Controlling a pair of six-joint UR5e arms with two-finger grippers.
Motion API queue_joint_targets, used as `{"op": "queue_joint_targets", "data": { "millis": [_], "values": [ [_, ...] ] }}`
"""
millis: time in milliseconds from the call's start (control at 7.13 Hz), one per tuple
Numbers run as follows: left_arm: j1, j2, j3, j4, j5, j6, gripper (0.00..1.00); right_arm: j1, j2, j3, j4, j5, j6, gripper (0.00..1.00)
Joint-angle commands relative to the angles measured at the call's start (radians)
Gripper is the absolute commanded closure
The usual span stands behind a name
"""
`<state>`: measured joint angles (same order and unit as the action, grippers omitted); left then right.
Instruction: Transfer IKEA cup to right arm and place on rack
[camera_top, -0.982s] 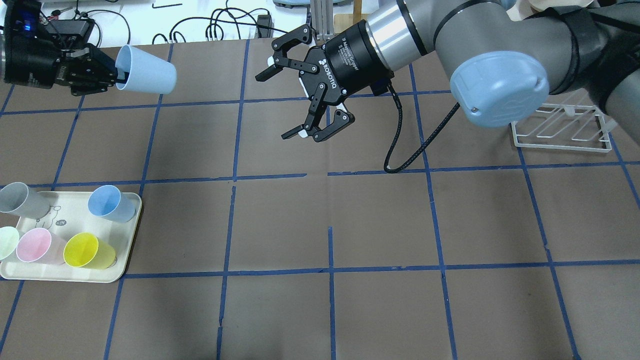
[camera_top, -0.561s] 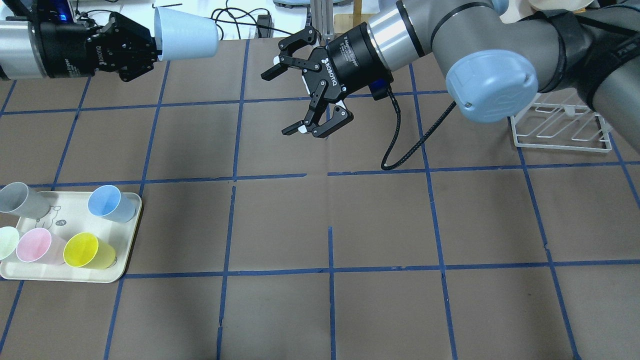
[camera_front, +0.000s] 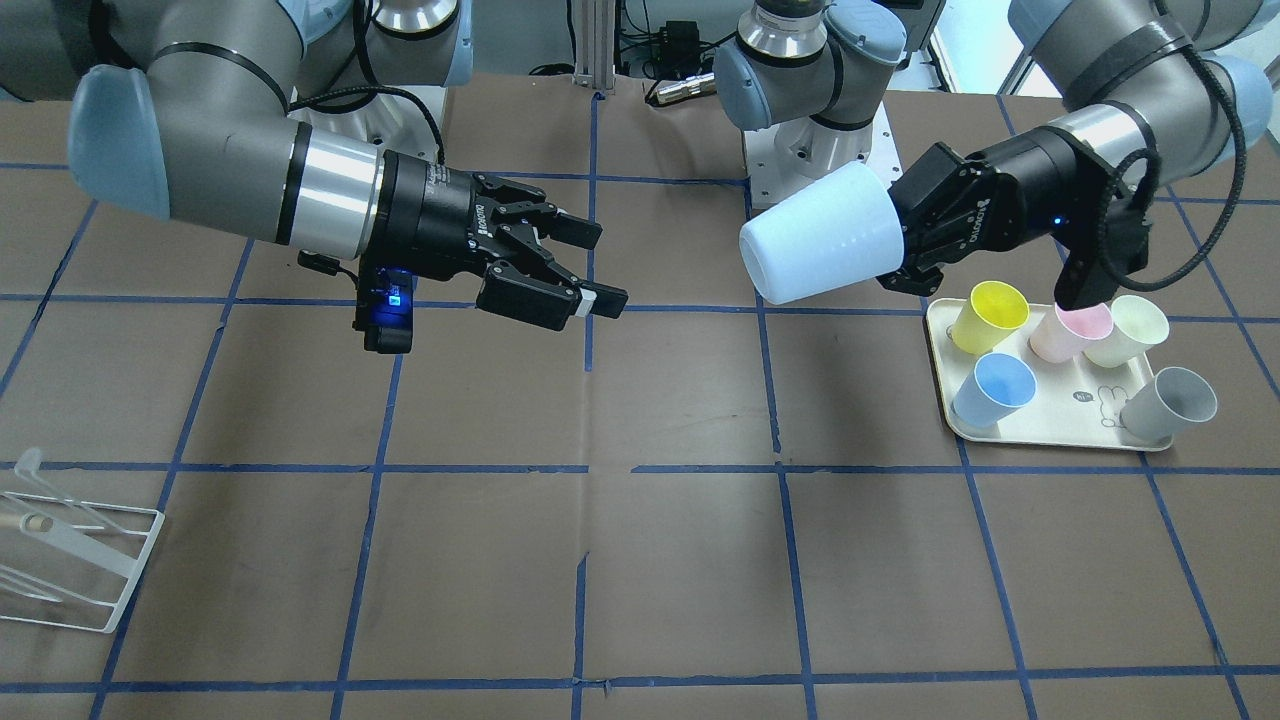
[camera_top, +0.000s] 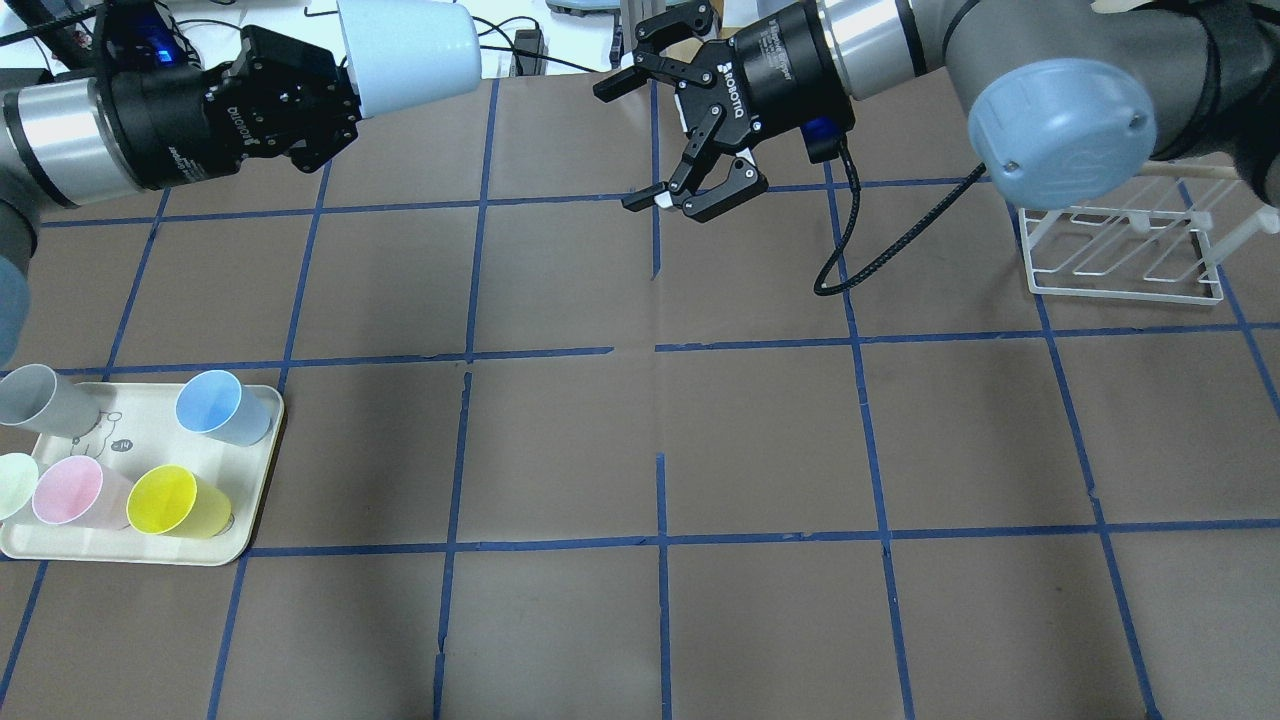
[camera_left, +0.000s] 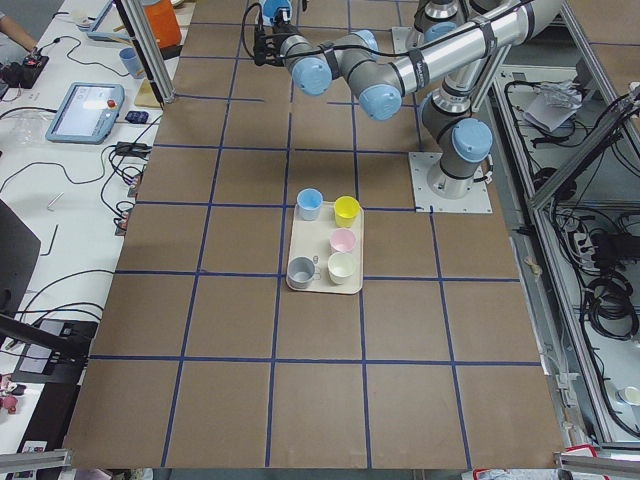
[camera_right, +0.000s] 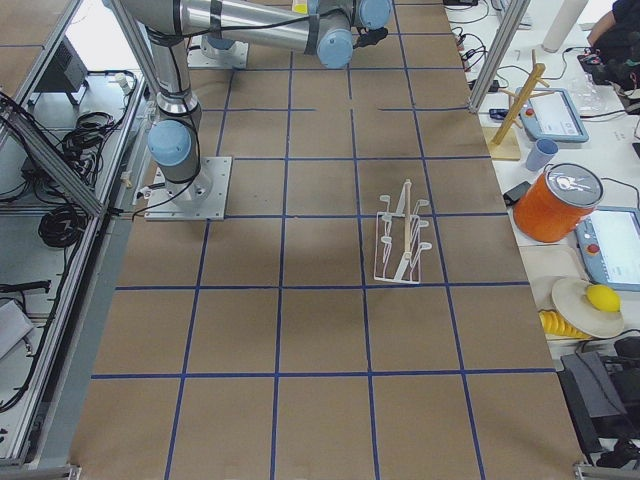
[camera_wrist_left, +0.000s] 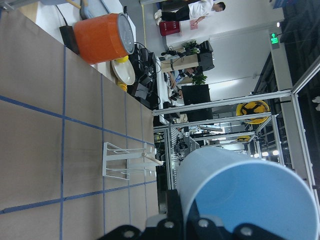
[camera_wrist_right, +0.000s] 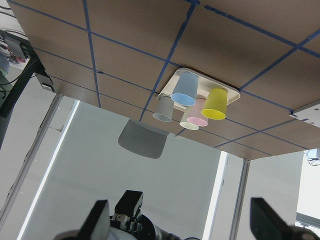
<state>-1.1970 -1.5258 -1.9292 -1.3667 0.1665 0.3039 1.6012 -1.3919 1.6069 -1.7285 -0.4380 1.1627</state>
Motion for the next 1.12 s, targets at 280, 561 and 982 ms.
{"op": "queue_joint_targets", "data": {
  "millis": [280,561,982],
  "values": [
    [-0.059,-0.007,-0.094,0.327,-0.016,-0.242,1.00,0.006,-0.006,-0.005,-0.048,0.056,0.099,0.00],
    [-0.119,-0.014,-0.116,0.319,-0.050,-0.267,1.00,0.016,-0.004,-0.005,-0.162,0.058,0.207,0.00],
    [-0.125,0.012,-0.116,0.290,-0.045,-0.287,1.00,0.017,-0.006,-0.004,-0.218,0.055,0.265,0.00]
  ]
}}
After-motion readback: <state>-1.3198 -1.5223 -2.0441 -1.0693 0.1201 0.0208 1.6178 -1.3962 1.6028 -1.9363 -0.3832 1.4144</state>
